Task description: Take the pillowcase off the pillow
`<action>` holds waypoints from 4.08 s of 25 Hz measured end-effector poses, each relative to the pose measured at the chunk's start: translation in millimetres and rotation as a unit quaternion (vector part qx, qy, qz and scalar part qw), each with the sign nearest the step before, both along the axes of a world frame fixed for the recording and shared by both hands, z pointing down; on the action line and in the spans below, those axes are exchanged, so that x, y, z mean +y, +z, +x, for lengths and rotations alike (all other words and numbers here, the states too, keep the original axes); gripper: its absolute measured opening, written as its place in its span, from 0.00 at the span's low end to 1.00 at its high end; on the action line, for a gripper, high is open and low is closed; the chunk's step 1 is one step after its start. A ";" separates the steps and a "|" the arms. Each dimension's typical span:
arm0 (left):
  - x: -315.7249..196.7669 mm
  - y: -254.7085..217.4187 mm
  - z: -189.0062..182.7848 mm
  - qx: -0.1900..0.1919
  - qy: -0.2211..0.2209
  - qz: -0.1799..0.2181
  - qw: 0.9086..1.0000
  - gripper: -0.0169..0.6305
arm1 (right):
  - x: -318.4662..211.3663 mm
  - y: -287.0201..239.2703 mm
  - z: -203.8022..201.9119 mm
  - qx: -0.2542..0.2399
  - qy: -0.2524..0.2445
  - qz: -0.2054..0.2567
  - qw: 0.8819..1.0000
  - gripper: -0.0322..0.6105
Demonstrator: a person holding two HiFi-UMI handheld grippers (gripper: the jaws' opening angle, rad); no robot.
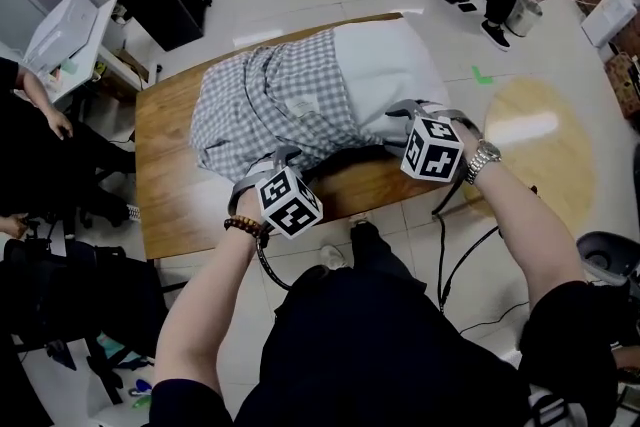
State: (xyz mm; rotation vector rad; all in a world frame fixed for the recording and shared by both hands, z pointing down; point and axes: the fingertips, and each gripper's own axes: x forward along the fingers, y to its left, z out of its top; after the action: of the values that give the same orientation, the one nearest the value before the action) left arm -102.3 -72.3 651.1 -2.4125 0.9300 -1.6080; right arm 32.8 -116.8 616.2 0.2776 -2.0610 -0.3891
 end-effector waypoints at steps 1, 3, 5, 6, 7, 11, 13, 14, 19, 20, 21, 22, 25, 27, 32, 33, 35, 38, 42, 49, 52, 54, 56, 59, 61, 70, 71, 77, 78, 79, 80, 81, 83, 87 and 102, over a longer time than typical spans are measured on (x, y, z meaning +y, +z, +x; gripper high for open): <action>-1.1 5.9 0.1 -0.005 -0.002 -0.002 1.000 0.39 | -1.5 4.2 -1.4 0.005 -0.001 0.004 1.000 0.43; -6.0 14.9 -1.9 -0.016 -0.007 -0.002 1.000 0.38 | -6.8 10.4 -4.8 0.013 -0.002 0.014 1.000 0.43; -13.8 22.0 -6.8 -0.032 -0.015 0.008 0.999 0.35 | -14.4 16.6 -7.2 0.023 -0.002 0.027 0.999 0.43; -17.6 24.9 -9.0 -0.041 -0.019 0.015 0.999 0.32 | -18.4 21.0 -7.3 0.029 -0.001 0.035 0.999 0.43; -21.2 26.7 -11.1 -0.049 -0.023 0.023 0.998 0.27 | -22.2 25.9 -6.9 0.036 -0.001 0.043 0.998 0.43; -28.6 25.3 -18.2 -0.059 -0.029 0.040 0.997 0.03 | -37.5 35.9 -4.1 0.057 0.011 0.082 0.995 0.25; -27.8 24.0 -23.6 -0.050 -0.035 0.027 0.998 0.03 | -43.0 33.0 -3.1 0.057 0.018 0.090 0.994 0.13; -27.9 21.8 -26.8 -0.044 -0.040 0.023 0.998 0.03 | -44.4 31.2 -2.3 0.055 0.022 0.088 0.994 0.10; -26.3 6.6 -23.8 -0.008 -0.047 0.028 0.998 0.03 | -43.8 24.8 0.3 0.043 0.038 0.064 0.996 0.07; -23.7 4.8 -16.7 0.006 -0.044 0.027 0.999 0.04 | -42.9 24.6 -0.3 0.043 0.039 0.061 0.996 0.07; -21.2 4.6 -8.8 0.021 -0.042 0.022 0.999 0.06 | -42.6 24.5 -1.0 0.043 0.040 0.059 0.997 0.07; -19.3 6.0 -1.3 0.035 -0.043 0.012 0.998 0.15 | -42.7 24.2 -1.8 0.043 0.040 0.059 0.997 0.07; -18.8 14.3 11.9 0.064 -0.060 -0.023 0.996 0.28 | -43.5 22.9 -4.8 0.043 0.041 0.056 0.997 0.07; -22.8 18.9 14.2 0.067 -0.071 -0.030 0.995 0.30 | -43.5 21.8 -6.5 0.042 0.042 0.054 0.997 0.07; -38.5 30.2 9.9 0.023 -0.080 0.003 0.997 0.31 | -41.7 19.5 -10.2 0.039 0.048 0.051 0.997 0.07; -42.6 30.6 8.5 0.014 -0.080 0.016 0.997 0.27 | -41.5 19.4 -10.4 0.038 0.049 0.049 0.997 0.07; -49.7 28.3 6.7 0.000 -0.076 0.044 0.996 0.12 | -41.7 20.0 -9.5 0.036 0.050 0.047 0.997 0.07; -48.1 24.4 5.4 0.004 -0.066 0.047 0.997 0.04 | -42.3 19.5 -8.1 0.034 0.055 0.045 0.997 0.07; -45.0 12.3 -6.9 0.015 -0.074 0.039 0.996 0.03 | -50.2 13.5 2.4 0.031 0.071 0.042 0.996 0.07; -34.5 -7.9 -50.2 0.036 -0.122 0.035 0.991 0.03 | -52.8 -3.1 21.7 0.026 0.088 0.047 0.995 0.06; -30.1 -7.8 -77.0 0.045 -0.150 0.029 0.987 0.03 | -53.6 -9.9 26.2 0.027 0.090 0.056 0.994 0.06; -28.2 -9.1 -89.9 0.049 -0.164 0.029 0.985 0.03 | -55.5 -13.2 28.8 0.029 0.090 0.065 0.993 0.06; -26.0 -11.3 -101.3 0.054 -0.176 0.029 0.983 0.03 | -57.4 -16.5 31.8 0.032 0.090 0.072 0.993 0.06; -22.4 -14.5 -118.0 0.059 -0.190 0.029 0.979 0.03 | -59.5 -22.3 36.3 0.030 0.093 0.075 0.992 0.06; -21.5 -15.9 -129.6 0.055 -0.203 0.031 0.977 0.03 | -62.1 -24.8 40.4 0.032 0.097 0.078 0.992 0.06; -1.8 -34.2 -204.9 0.049 -0.277 0.044 0.959 0.03 | -47.7 -8.8 73.1 0.056 0.111 0.043 0.991 0.06; -1.9 -37.5 -195.6 0.053 -0.266 0.051 0.961 0.03 | -42.4 -5.6 70.7 0.055 0.104 0.044 0.992 0.07; -16.1 -67.3 -147.0 0.090 -0.221 0.073 0.969 0.03 | -21.1 -34.0 60.0 0.011 0.076 0.026 0.997 0.24; -20.1 -73.0 -140.3 0.096 -0.216 0.075 0.969 0.04 | -21.0 -44.4 59.6 -0.003 0.078 0.022 0.997 0.24; -24.9 -79.0 -134.2 0.102 -0.212 0.077 0.969 0.04 | -23.0 -54.2 59.2 -0.014 0.080 0.021 0.996 0.24; -30.1 -84.9 -128.5 0.107 -0.208 0.079 0.969 0.04 | -26.5 -62.4 59.3 -0.020 0.083 0.023 0.996 0.25; -35.4 -90.5 -122.9 0.113 -0.203 0.078 0.969 0.07 | -30.7 -68.6 59.9 -0.020 0.085 0.025 0.996 0.25; -45.0 -100.2 -111.8 0.123 -0.192 0.076 0.971 0.15 | -38.2 -74.4 61.1 -0.016 0.085 0.028 0.996 0.26; -64.1 -112.9 -93.5 0.140 -0.171 0.061 0.973 0.29 | -52.4 -74.6 57.0 -0.019 0.078 0.016 0.997 0.33; -161.8 -119.7 -24.4 0.202 -0.165 -0.087 0.961 0.47 | -149.5 -86.0 17.9 -0.047 0.040 -0.075 0.995 0.54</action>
State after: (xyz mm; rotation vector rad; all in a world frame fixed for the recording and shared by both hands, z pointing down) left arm -126.8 -234.1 531.4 -2.9055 1.3713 -1.3489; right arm 50.7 -266.3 530.1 0.2910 -2.1512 -0.1755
